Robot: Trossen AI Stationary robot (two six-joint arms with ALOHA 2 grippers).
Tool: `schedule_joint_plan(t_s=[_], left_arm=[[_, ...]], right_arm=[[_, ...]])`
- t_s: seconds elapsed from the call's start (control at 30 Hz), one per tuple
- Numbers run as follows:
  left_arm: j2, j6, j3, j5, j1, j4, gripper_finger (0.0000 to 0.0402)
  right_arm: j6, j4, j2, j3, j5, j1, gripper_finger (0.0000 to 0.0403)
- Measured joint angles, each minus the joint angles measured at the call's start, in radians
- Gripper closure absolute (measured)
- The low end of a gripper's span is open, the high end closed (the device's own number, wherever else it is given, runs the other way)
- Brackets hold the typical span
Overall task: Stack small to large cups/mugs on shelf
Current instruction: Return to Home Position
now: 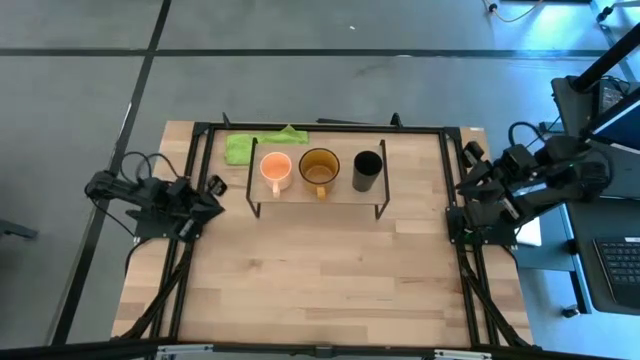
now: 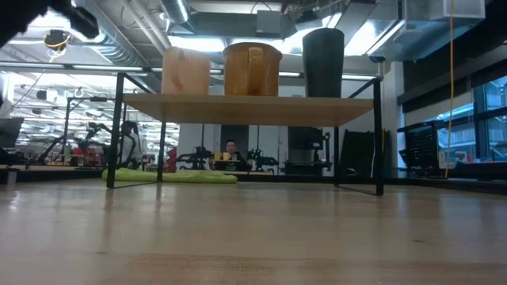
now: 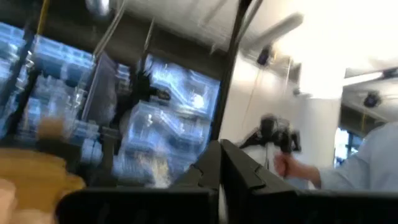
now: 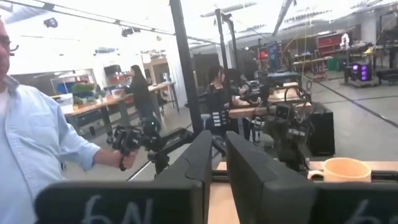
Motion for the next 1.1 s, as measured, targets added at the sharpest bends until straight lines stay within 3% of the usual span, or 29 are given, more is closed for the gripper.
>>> schedule_joint_plan(t_s=[0.37,0.63,0.93,1.1], left_arm=[[0.0,-0.084,-0.002,0.013,0.002,-0.214,0.0401],[0.0,-0.147,-0.002,0.181,0.002,-0.285,0.0401],[0.0,-0.15,-0.002,0.159,0.003,-0.453,0.0401],[0.0,-0.18,-0.002,0.14,0.003,-0.513,0.0401]], right_arm=[[0.052,0.08,-0.179,-0.236,0.0,0.0,0.0353],[0.04,0.239,-0.303,-0.413,-0.018,0.0,0.0353],[0.052,0.378,-0.501,-0.623,-0.018,-0.001,0.0353],[0.058,0.454,-0.5,-0.687,-0.018,-0.002,0.0353]])
